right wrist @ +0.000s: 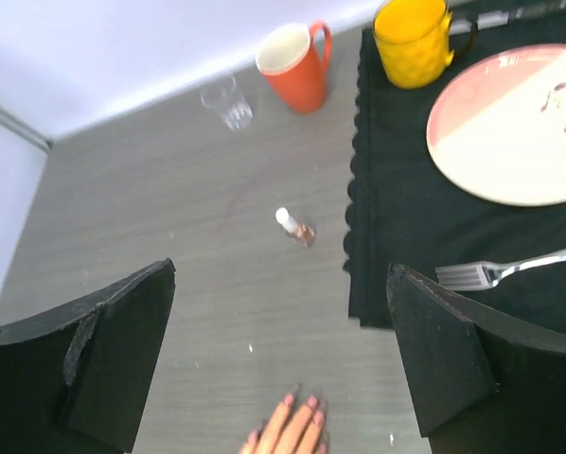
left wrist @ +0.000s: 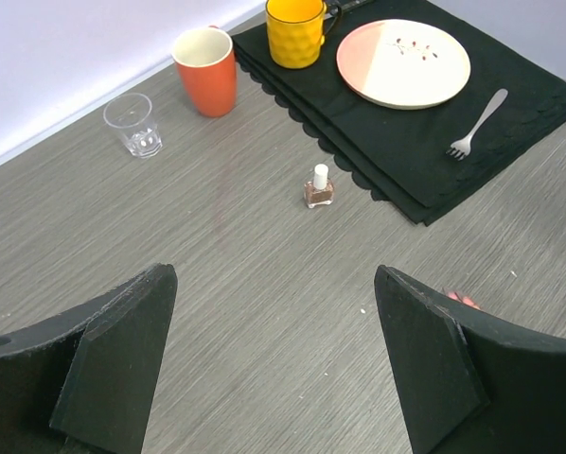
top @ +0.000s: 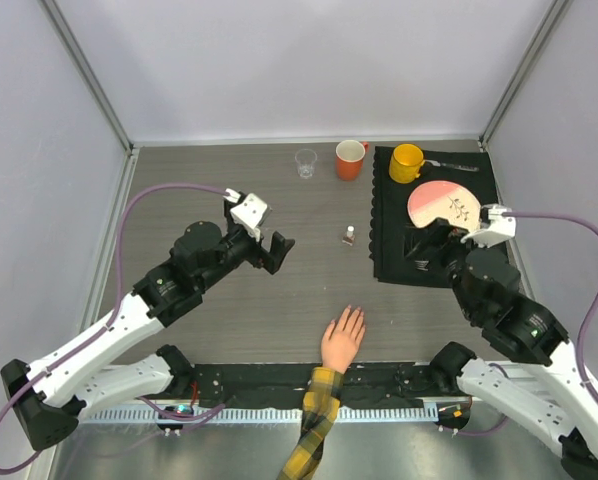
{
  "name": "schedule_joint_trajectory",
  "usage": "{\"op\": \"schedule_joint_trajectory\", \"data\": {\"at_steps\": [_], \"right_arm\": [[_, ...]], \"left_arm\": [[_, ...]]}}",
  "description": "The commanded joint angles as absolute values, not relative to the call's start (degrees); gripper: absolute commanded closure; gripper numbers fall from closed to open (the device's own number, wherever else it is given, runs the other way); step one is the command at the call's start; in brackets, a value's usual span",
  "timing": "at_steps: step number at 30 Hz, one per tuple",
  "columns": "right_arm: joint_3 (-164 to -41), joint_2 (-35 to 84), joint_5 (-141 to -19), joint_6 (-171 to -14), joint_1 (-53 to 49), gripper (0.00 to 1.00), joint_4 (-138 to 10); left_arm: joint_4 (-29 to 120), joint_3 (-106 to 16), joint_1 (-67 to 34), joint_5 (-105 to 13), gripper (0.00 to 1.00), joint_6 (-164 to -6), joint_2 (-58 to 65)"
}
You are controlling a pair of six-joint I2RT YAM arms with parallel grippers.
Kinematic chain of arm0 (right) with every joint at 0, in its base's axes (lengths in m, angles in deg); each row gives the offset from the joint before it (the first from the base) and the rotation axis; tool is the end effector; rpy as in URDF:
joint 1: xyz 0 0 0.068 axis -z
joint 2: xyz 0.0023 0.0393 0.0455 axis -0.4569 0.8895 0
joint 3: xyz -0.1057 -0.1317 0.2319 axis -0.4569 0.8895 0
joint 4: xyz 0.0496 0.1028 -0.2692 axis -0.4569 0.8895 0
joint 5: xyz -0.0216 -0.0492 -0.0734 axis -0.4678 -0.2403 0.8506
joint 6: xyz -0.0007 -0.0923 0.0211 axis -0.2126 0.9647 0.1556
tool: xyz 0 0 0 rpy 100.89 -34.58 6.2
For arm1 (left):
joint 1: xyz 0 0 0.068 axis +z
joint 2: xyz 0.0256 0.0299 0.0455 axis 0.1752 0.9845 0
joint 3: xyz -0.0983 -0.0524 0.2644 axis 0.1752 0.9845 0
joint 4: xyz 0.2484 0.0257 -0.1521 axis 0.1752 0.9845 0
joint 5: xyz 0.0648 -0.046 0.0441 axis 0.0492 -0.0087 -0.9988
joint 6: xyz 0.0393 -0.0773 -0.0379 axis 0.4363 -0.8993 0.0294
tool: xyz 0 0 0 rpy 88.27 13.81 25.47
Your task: Paint the nails
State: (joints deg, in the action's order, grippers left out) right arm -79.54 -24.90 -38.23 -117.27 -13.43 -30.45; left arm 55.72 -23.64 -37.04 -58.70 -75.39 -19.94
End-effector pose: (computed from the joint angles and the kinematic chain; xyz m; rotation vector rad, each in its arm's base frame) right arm 0.1540 0.0680 0.3809 0.2898 1.7538 0.3719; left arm 0.1979 -0.2029 0.3618 0.6267 1.6491 -0.5513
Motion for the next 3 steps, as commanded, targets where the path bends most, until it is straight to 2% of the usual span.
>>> {"op": "schedule_joint_trajectory", "data": {"at_steps": [1, 3], "right_arm": [[-76.16, -25.44, -44.3, -118.04, -13.33, 0.0, -28.2], [-75.54, -27.28, -49.57, -117.67, -13.33, 0.01, -32.77]], "left_arm": [[50.75, -23.59, -36.93, -57.42, 0.11, -76.15, -20.86], [48.21, -22.45, -37.02, -56.46, 0.11, -76.07, -21.65]]}}
